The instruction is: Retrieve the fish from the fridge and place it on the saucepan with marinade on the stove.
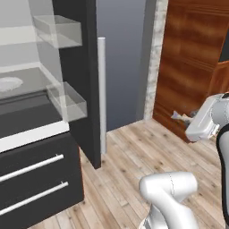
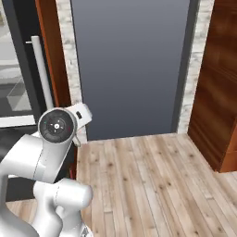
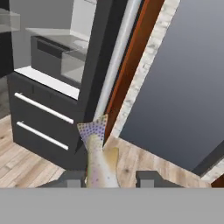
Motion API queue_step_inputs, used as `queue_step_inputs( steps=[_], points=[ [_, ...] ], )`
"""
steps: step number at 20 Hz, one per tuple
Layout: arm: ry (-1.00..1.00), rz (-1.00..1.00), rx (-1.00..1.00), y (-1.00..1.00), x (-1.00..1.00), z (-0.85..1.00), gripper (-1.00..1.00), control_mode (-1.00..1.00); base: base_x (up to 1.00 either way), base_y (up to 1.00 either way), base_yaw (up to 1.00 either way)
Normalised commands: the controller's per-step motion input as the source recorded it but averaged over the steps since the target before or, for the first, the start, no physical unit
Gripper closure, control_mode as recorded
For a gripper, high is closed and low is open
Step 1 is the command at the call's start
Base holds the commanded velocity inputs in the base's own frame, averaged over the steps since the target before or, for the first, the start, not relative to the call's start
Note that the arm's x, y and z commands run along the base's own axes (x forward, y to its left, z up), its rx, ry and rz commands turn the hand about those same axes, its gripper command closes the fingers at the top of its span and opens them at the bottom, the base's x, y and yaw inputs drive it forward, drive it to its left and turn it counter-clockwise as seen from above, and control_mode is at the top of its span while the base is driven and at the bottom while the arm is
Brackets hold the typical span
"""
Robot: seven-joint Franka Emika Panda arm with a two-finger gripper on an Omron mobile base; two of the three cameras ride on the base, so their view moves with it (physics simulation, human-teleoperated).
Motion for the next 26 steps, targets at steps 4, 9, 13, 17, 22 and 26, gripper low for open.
queue_step_inputs(
  steps=[4, 9, 13, 17, 22, 26],
  points=[
    [0.00, 0.00, 0.00, 0.00, 0.00, 0.00, 1.00, 1.00, 0.00, -0.32, -0.38],
    [0.00, 0.00, 0.00, 0.00, 0.00, 0.00, 1.00, 1.00, 0.04, -0.33, -0.36],
    [0.00, 0.00, 0.00, 0.00, 0.00, 0.00, 1.00, 1.00, 0.19, -0.29, -0.33],
    [0.00, 0.00, 0.00, 0.00, 0.00, 0.00, 1.00, 1.00, 0.40, -0.23, -0.31],
    [0.00, 0.00, 0.00, 0.00, 0.00, 0.00, 1.00, 1.00, 0.60, -0.20, -0.29],
    [0.00, 0.00, 0.00, 0.00, 0.00, 0.00, 1.00, 1.00, 0.88, -0.18, -0.27]
  ],
)
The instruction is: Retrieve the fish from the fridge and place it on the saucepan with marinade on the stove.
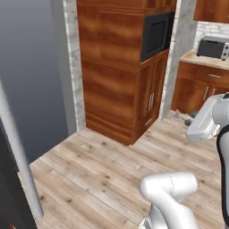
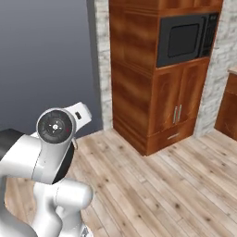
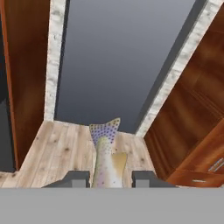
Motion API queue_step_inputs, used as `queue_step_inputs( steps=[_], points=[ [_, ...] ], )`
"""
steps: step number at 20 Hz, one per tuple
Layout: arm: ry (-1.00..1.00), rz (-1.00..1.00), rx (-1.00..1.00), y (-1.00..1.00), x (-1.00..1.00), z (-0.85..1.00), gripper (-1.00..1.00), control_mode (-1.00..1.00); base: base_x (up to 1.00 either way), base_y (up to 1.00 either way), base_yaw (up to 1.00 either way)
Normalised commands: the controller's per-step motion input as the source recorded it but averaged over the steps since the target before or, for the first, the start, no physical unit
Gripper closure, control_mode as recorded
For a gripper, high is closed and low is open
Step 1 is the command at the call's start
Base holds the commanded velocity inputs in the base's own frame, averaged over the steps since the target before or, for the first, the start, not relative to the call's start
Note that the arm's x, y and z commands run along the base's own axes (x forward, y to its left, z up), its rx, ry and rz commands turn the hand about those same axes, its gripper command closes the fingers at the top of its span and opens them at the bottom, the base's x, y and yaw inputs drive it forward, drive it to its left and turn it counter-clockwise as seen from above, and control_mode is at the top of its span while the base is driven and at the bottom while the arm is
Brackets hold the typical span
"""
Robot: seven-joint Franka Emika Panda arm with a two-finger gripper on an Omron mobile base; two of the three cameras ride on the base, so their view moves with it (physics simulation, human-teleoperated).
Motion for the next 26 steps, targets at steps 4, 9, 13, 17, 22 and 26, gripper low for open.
queue_step_inputs(
  steps=[4, 9, 13, 17, 22, 26],
  points=[
    [0.00, 0.00, 0.00, 0.00, 0.00, 0.00, 1.00, 1.00, 0.99, -0.18, -0.25],
    [0.00, 0.00, 0.00, 0.00, 0.00, 0.00, 1.00, 1.00, 0.97, -0.22, -0.24],
    [0.00, 0.00, 0.00, 0.00, 0.00, 0.00, 1.00, 1.00, 0.81, -0.33, -0.26],
    [0.00, 0.00, 0.00, 0.00, 0.00, 0.00, 1.00, 1.00, 0.66, -0.33, -0.31],
    [0.00, 0.00, 0.00, 0.00, 0.00, 0.00, 1.00, 1.00, 0.55, -0.32, -0.34],
    [0.00, 0.00, 0.00, 0.00, 0.00, 0.00, 1.00, 1.00, 0.51, -0.29, -0.36]
  ],
)
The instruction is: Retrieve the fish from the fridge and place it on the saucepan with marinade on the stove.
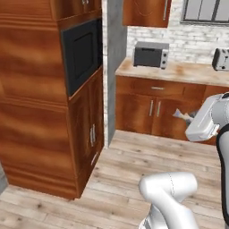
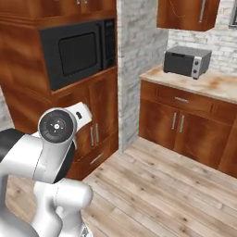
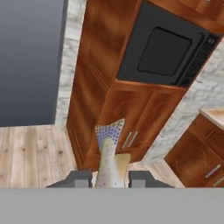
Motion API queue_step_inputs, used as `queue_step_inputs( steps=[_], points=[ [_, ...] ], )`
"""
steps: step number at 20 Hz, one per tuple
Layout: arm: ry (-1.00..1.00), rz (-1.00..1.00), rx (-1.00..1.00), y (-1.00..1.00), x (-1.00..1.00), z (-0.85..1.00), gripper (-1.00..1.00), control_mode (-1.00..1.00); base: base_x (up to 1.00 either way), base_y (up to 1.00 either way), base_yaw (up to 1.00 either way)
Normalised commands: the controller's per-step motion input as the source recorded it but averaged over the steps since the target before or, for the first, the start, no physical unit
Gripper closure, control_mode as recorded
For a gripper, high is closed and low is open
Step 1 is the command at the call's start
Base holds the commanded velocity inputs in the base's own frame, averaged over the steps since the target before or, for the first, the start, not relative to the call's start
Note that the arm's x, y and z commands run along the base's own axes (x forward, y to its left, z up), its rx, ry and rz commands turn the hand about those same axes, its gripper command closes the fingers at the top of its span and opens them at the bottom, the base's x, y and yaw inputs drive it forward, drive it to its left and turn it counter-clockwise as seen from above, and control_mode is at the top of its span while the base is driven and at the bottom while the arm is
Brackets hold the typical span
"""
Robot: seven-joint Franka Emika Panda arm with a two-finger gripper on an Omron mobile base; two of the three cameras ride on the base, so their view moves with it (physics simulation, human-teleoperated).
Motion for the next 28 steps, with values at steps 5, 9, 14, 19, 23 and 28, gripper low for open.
queue_step_inputs(
  steps=[5, 9, 14, 19, 23, 28],
  points=[
    [0.00, 0.00, 0.00, 0.00, 0.00, 0.00, 1.00, 1.00, 0.53, -0.28, -0.39],
    [0.00, 0.00, 0.00, 0.00, 0.00, 0.00, 1.00, 1.00, 0.53, -0.32, -0.41],
    [0.00, 0.00, 0.00, 0.00, 0.00, 0.00, 1.00, 1.00, 0.52, -0.31, -0.41],
    [0.00, 0.00, 0.00, 0.00, 0.00, 0.00, 1.00, 1.00, 0.55, -0.28, -0.41],
    [0.00, 0.00, 0.00, 0.00, 0.00, 0.00, 1.00, 1.00, 0.57, -0.27, -0.40],
    [0.00, 0.00, 0.00, 0.00, 0.00, 0.00, 1.00, 1.00, 0.67, -0.23, -0.39]
  ],
)
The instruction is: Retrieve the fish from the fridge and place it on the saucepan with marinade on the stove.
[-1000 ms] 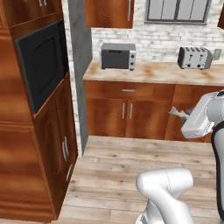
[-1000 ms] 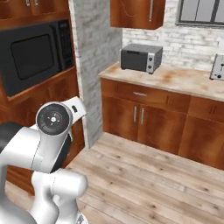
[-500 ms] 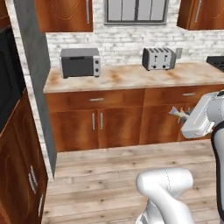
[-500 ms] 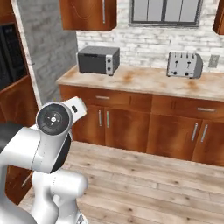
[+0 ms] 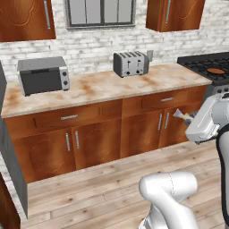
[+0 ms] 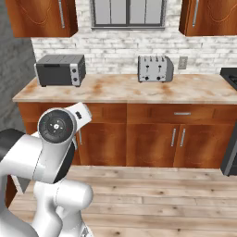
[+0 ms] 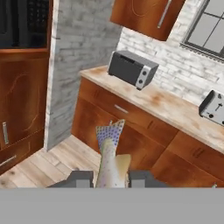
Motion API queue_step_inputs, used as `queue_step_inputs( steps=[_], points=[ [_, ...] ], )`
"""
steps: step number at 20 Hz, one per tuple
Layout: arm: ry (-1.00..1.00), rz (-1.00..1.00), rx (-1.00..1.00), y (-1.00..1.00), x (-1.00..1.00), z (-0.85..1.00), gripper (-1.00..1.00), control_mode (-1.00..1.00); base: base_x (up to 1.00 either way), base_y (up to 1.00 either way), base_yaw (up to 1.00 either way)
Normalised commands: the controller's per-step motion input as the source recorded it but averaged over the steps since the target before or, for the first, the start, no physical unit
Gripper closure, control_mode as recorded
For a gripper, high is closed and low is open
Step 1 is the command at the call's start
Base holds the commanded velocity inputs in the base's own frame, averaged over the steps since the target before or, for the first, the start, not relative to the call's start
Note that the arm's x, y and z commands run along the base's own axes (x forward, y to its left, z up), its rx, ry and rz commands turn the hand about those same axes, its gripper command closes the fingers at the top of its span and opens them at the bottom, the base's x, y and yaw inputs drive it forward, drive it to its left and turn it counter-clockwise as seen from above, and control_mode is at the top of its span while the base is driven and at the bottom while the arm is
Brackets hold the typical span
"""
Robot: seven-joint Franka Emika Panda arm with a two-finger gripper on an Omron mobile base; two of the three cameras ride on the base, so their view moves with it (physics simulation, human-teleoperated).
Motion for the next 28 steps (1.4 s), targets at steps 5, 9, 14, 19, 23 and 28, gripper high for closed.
queue_step_inputs(
  steps=[5, 9, 14, 19, 23, 28],
  points=[
    [0.00, 0.00, 0.00, 0.00, 0.00, 0.00, 1.00, 1.00, 0.86, -0.12, -0.33],
    [0.00, 0.00, 0.00, 0.00, 0.00, 0.00, 1.00, 1.00, 0.94, -0.26, -0.27],
    [0.00, 0.00, 0.00, 0.00, 0.00, 0.00, 1.00, 1.00, 0.74, -0.56, -0.28],
    [0.00, 0.00, 0.00, 0.00, 0.00, 0.00, 1.00, 1.00, 0.52, -0.69, -0.30],
    [0.00, 0.00, 0.00, 0.00, 0.00, 0.00, 1.00, 1.00, 0.49, -0.74, -0.28],
    [0.00, 0.00, 0.00, 0.00, 0.00, 0.00, 1.00, 1.00, 0.46, -0.71, -0.25]
  ],
)
